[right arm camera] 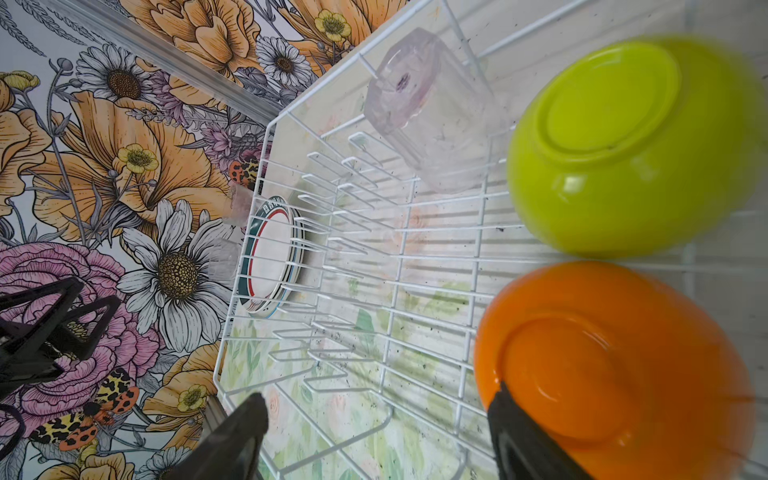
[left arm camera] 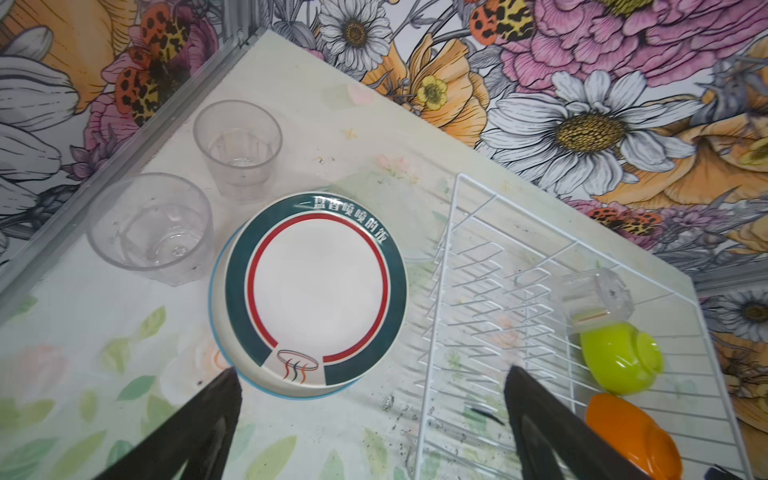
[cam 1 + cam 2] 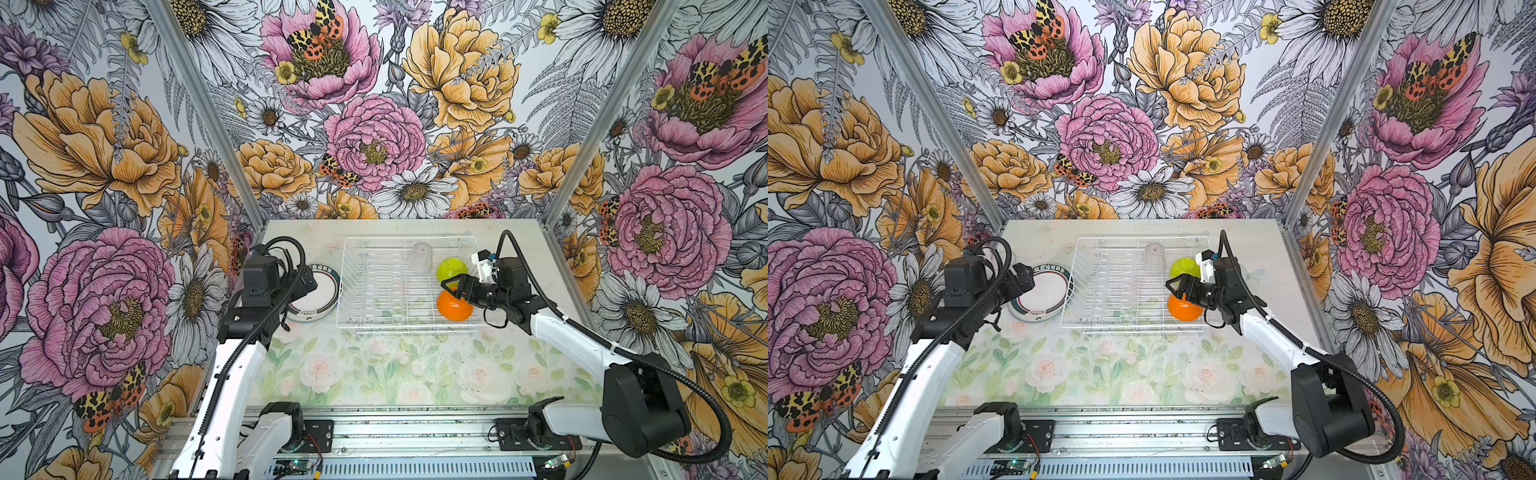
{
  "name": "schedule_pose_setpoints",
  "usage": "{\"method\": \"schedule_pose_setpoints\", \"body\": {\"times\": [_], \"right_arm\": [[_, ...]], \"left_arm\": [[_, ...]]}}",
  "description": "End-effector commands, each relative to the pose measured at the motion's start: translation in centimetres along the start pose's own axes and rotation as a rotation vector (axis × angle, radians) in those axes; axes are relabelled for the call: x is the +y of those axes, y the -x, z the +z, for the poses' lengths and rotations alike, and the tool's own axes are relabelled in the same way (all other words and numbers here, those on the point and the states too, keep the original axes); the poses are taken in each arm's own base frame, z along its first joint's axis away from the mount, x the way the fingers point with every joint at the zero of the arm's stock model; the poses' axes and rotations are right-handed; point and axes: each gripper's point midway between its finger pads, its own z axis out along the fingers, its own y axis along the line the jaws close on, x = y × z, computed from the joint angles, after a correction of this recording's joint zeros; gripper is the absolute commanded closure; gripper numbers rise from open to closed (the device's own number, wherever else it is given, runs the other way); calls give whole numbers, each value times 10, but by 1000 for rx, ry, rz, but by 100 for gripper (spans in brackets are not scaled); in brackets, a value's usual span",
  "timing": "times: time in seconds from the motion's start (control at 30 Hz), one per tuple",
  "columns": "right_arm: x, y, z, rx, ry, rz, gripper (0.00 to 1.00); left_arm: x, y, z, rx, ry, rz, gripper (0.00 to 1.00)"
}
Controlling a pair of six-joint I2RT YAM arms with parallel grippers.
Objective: Unload the mixed dishes from the dish rack
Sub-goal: 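Open and raise the left gripper while the right moves to the last glass, then lower the right gripper onto the last clear glass in the rack and close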
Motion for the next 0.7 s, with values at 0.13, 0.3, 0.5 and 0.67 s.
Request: {"method": "schedule_pose_setpoints", "body": {"times": [0.13,0.3,0.5,0.67], "right_arm": [[14,0,1,-31,-31,-45,16],[26,-23,12,38,-28,-82,16],[26,-31,27,67,-52,-102,16],[39,-16,46,80,-35,-144,16]], "left_arm": [[-52,-30,1,-51,-241,-73,1],[-66,-58,-3,-108,-316,-85,2],[-75,-81,1,-65,-317,-27,1],[-68,-90,5,-67,-304,-29,1]]}}
